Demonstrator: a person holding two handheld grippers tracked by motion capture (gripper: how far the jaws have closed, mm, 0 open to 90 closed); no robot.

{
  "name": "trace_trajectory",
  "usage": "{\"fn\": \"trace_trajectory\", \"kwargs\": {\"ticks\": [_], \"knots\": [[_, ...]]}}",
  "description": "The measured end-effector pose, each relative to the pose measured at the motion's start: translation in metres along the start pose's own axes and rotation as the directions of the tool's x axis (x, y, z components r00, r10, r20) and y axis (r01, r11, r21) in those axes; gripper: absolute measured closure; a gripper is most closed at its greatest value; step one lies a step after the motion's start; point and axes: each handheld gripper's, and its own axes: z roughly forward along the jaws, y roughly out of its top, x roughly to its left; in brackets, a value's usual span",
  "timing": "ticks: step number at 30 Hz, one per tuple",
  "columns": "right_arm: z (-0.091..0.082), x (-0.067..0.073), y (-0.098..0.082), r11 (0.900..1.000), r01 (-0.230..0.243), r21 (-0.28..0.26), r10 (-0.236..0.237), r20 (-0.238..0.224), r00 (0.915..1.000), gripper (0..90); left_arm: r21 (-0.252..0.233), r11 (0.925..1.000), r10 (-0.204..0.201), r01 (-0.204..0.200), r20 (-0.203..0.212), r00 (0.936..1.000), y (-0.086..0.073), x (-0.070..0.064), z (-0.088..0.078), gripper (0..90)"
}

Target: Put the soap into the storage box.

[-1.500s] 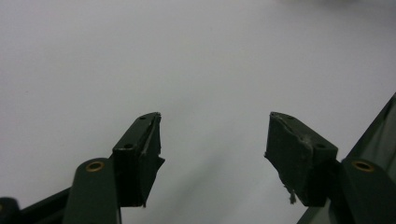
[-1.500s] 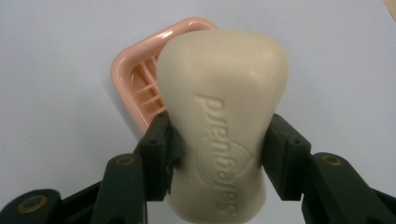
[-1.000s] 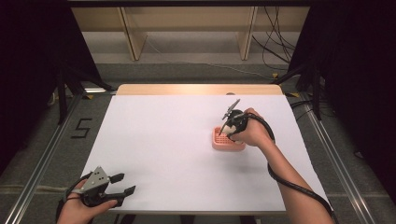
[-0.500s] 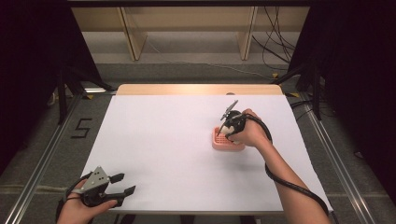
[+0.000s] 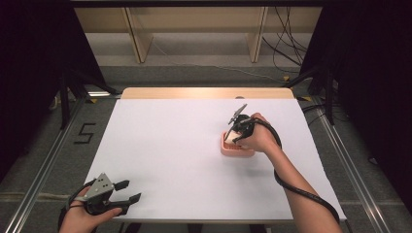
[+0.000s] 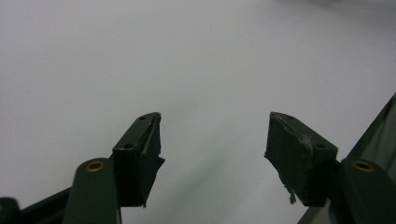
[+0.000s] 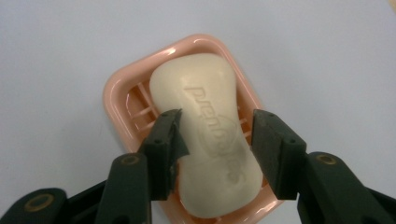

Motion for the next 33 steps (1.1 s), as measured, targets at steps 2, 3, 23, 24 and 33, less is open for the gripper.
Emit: {"fn": "trace_trajectory", "kwargs": {"ticks": [2,3,23,24,33], "knots": [[-0.002,0.0,0.0,1.0,-0.013,-0.004,0.013,-0.003,0.9999,53.2,-0.01,0.9997,-0.022,0.022,0.005,0.9997,0.0,-0.002,0.0,35.1],[-0.003,0.0,0.0,1.0,-0.002,-0.008,0.002,0.001,1.0,52.9,-0.01,0.9997,-0.023,0.023,0.005,0.9997,0.0,-0.002,0.0,35.1],[-0.037,0.013,-0.075,0.985,-0.134,-0.111,0.139,0.041,0.9894,55.7,0.011,0.9998,-0.018,0.018,0.001,0.9998,-0.002,-0.002,0.003,35.1],[-0.038,0.013,-0.079,0.983,-0.147,-0.113,0.153,0.042,0.9874,55.8,0.008,0.9997,-0.021,0.021,0.004,0.9998,-0.002,-0.002,0.004,35.1],[-0.04,0.018,-0.121,0.965,-0.215,-0.15,0.222,0.032,0.9745,56.3,0.016,0.9998,-0.01,0.01,-0.003,0.9999,-0.002,-0.001,0.004,35.1]]}}
